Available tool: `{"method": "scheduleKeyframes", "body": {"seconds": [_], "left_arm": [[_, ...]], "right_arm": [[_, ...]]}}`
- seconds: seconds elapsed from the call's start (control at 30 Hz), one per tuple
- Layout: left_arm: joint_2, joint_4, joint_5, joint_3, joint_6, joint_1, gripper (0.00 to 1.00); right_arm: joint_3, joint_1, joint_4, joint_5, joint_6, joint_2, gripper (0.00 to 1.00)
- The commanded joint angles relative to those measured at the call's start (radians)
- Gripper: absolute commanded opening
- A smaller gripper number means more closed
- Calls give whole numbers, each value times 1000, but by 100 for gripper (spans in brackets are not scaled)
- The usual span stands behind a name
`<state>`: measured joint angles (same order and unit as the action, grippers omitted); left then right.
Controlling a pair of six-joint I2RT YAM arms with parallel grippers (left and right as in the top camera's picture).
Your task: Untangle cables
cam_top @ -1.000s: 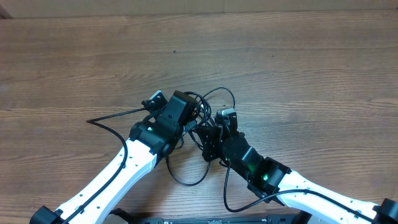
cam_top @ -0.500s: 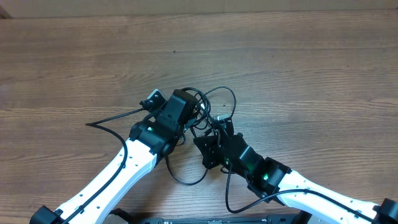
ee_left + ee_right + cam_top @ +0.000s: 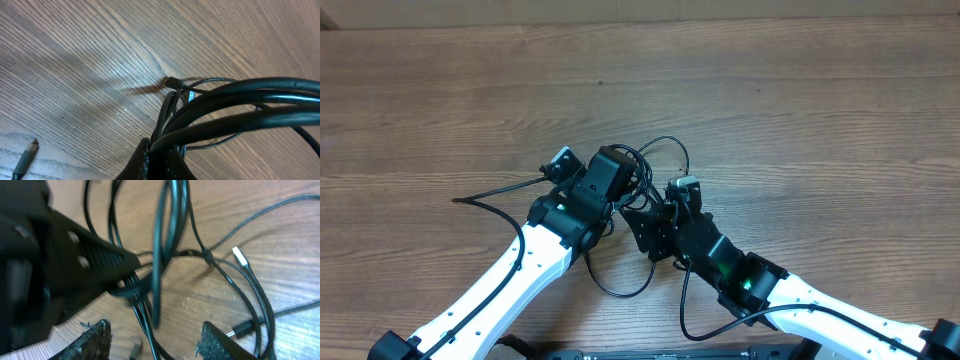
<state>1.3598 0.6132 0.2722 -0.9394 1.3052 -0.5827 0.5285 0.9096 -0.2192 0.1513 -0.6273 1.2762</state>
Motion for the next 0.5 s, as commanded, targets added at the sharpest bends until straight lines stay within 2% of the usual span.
{"method": "scheduleKeyframes", "body": {"seconds": [0.0, 0.07, 0.1, 0.27, 0.47], "left_arm": [[0, 0, -33, -6, -76, 2, 4], [0, 0, -63, -6, -101, 2, 4], [0, 0, -77, -6, -106, 2, 5], [0, 2, -90, -6, -117, 2, 6], [0, -39, -55, -6, -109, 2, 4]], "right_arm": [[1, -2, -20, 59, 8, -6, 54], [1, -2, -20, 67, 8, -6, 51], [1, -2, -20, 66, 8, -6, 46], [1, -2, -19, 66, 8, -6, 4], [1, -1, -11, -40, 6, -6, 4]]}}
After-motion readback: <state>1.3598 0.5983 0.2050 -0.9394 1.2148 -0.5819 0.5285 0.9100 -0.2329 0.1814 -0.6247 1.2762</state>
